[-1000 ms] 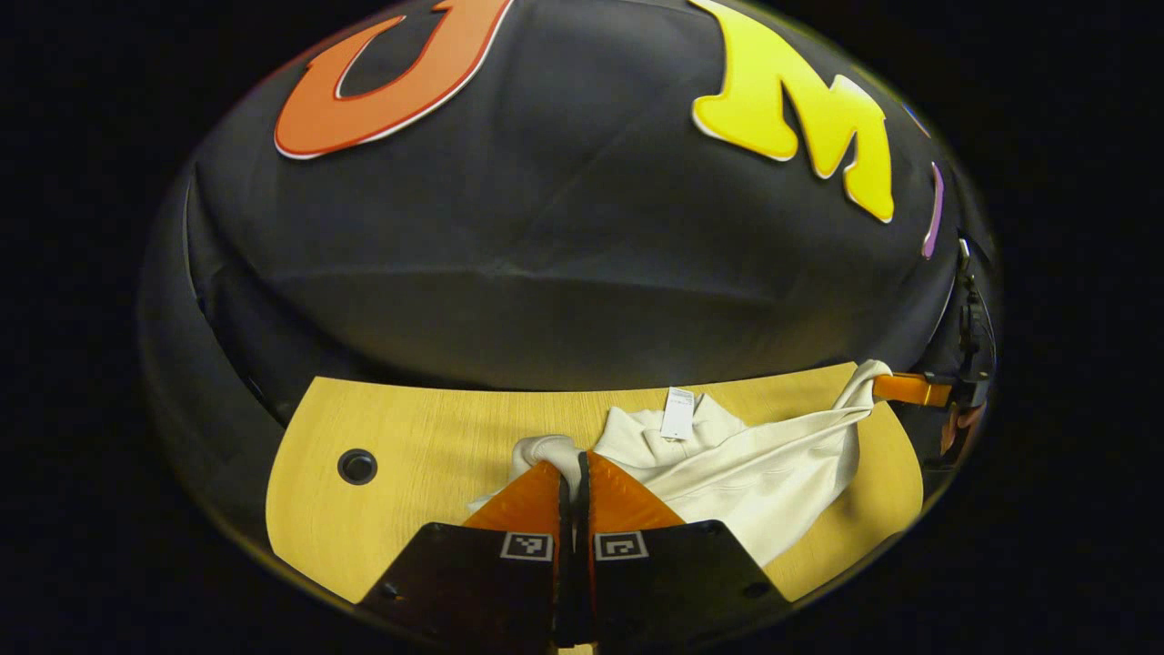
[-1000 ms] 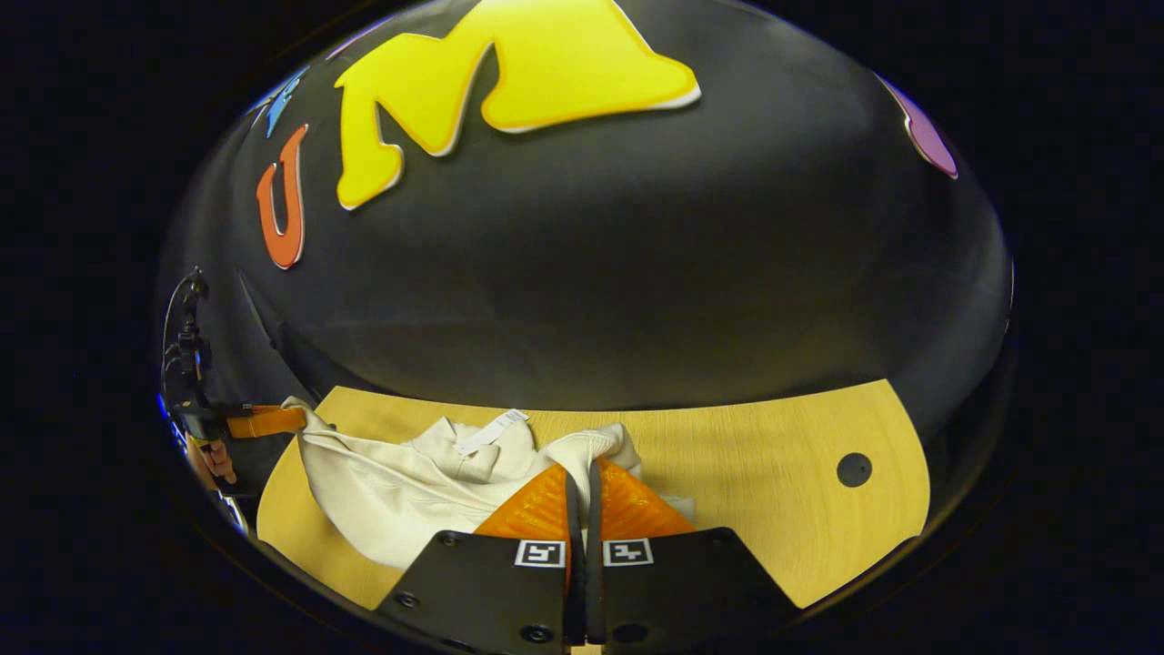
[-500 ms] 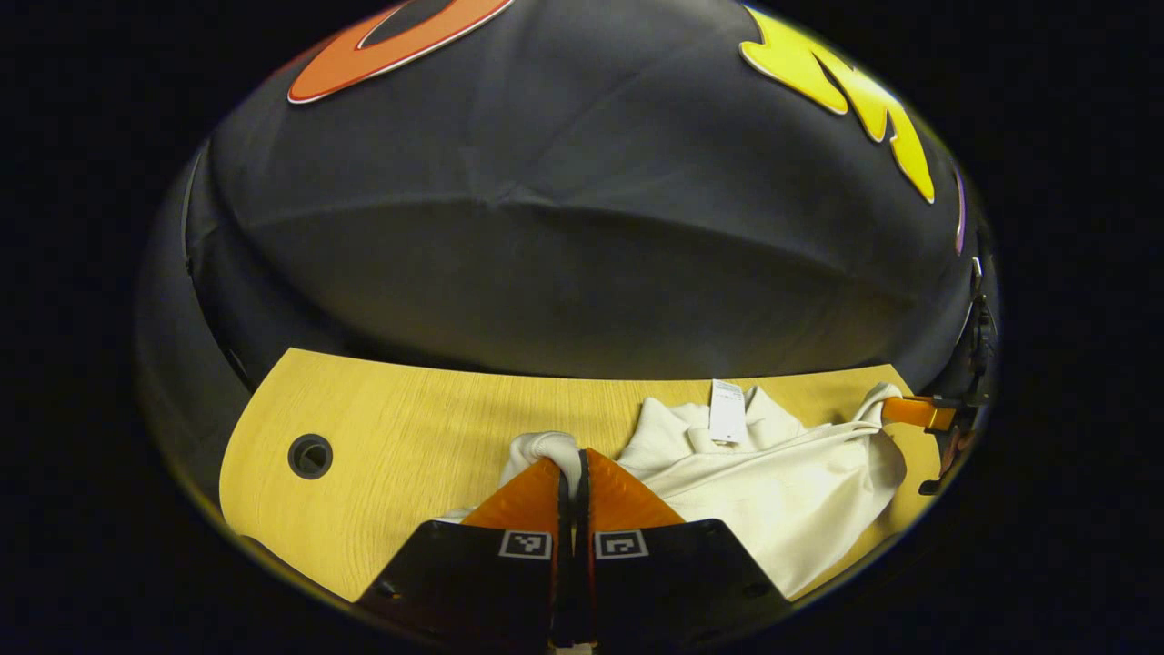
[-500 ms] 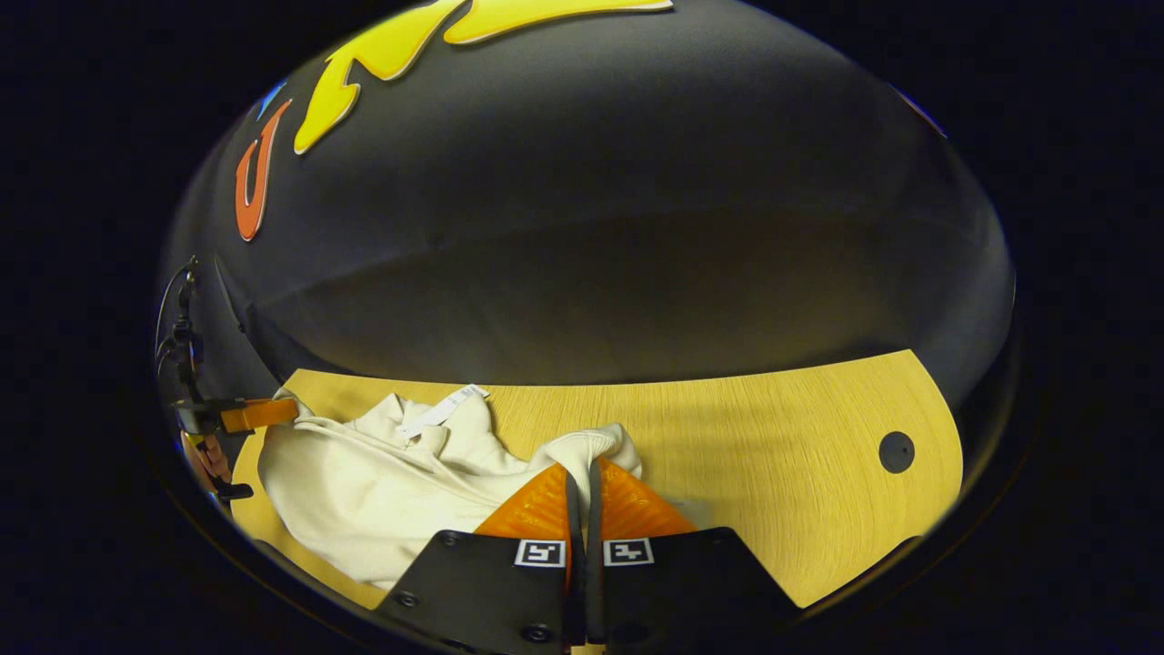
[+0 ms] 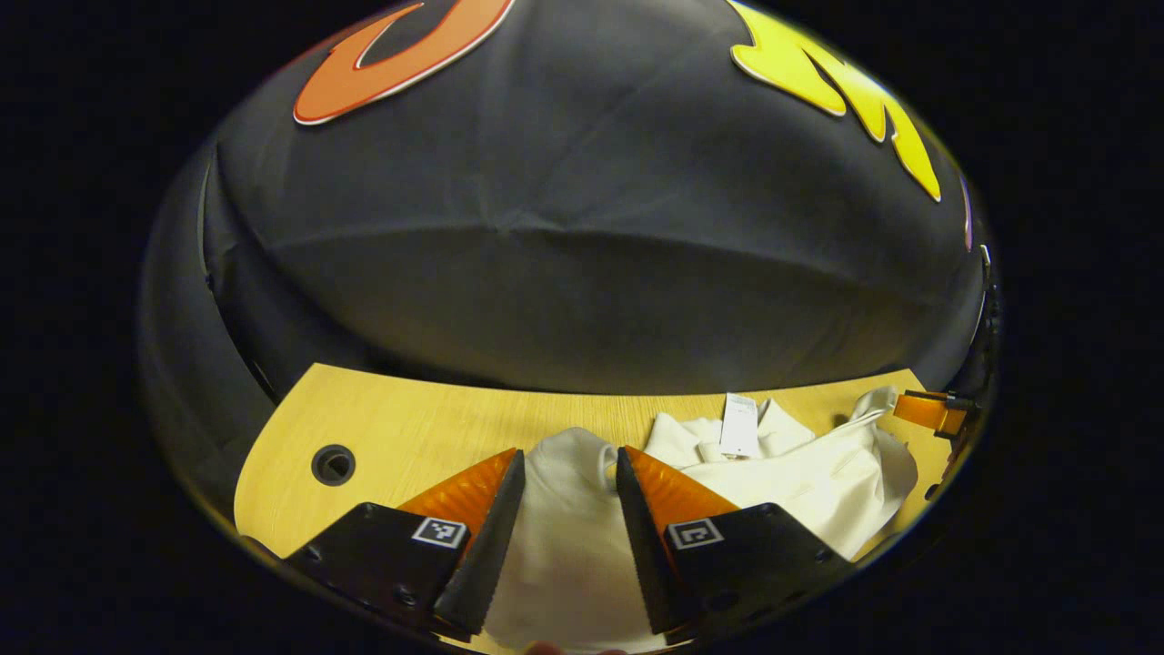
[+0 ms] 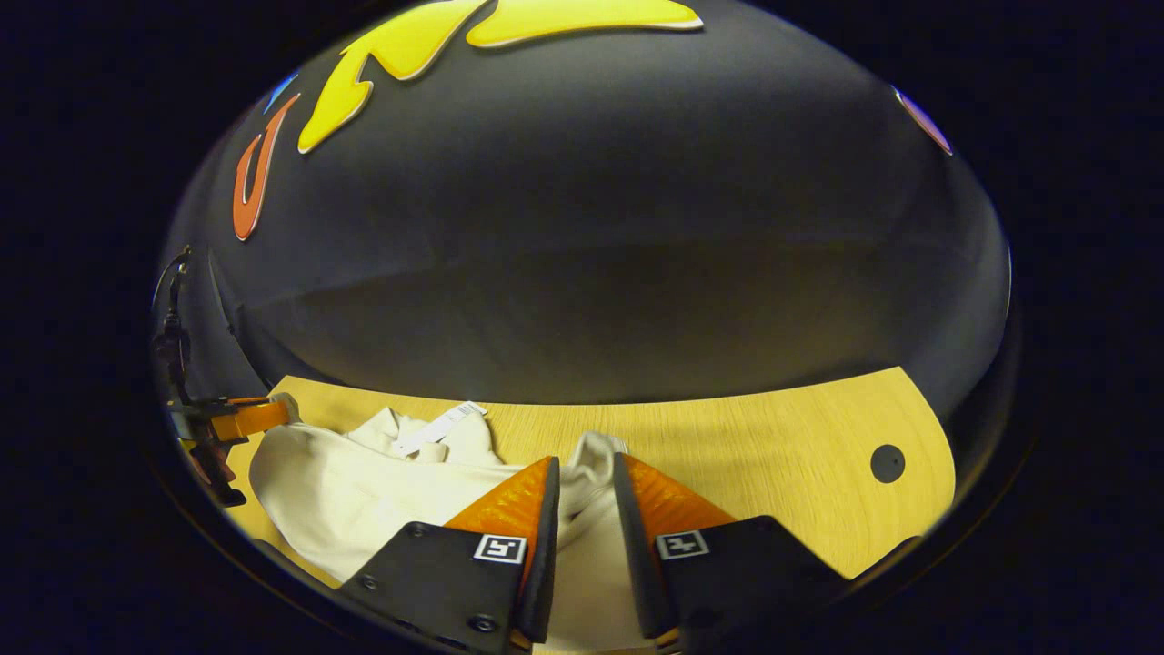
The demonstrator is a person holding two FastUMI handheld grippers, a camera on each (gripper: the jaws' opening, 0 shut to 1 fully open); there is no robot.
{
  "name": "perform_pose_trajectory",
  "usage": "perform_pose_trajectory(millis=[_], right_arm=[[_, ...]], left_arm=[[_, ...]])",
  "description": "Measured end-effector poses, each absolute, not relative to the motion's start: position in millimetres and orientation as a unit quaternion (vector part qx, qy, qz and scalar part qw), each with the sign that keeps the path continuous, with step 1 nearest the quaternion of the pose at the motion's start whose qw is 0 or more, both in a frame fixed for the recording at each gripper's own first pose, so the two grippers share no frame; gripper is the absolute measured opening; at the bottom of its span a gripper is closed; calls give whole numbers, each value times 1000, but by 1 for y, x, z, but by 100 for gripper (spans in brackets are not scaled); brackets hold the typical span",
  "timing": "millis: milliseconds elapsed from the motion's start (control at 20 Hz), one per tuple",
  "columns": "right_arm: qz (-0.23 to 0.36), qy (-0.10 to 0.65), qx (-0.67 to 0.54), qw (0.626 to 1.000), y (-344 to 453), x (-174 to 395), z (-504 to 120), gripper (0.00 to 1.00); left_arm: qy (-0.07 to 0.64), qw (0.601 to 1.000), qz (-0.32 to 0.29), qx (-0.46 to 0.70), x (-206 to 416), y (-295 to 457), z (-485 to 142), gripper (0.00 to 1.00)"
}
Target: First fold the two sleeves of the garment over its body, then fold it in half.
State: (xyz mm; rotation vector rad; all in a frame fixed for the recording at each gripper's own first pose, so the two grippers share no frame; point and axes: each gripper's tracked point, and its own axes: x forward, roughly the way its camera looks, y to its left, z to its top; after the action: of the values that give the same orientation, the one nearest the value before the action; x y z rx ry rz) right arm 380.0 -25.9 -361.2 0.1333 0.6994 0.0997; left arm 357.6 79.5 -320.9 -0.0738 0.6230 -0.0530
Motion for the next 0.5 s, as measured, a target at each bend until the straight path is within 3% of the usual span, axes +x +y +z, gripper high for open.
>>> perform_pose_trajectory(millis=[50, 100, 150, 200, 450, 500], right_arm=[[45, 337, 64, 938, -28, 376, -353, 35], [47, 331, 64, 940, -29, 372, -343, 40], [47, 324, 61, 943, -28, 365, -330, 40], [46, 316, 58, 946, -29, 360, -320, 54], [34, 262, 49, 963, -29, 317, -244, 71], [31, 247, 45, 967, -29, 307, -224, 78]], left_arm=[[302, 952, -23, -36, 355, 81, -313, 82], [298, 954, -15, -36, 353, 84, -303, 84], [291, 956, -8, -43, 346, 89, -293, 100], [282, 958, -2, -53, 338, 95, -279, 100], [209, 976, 20, -63, 290, 108, -190, 100], [189, 980, 26, -61, 278, 111, -168, 100]])
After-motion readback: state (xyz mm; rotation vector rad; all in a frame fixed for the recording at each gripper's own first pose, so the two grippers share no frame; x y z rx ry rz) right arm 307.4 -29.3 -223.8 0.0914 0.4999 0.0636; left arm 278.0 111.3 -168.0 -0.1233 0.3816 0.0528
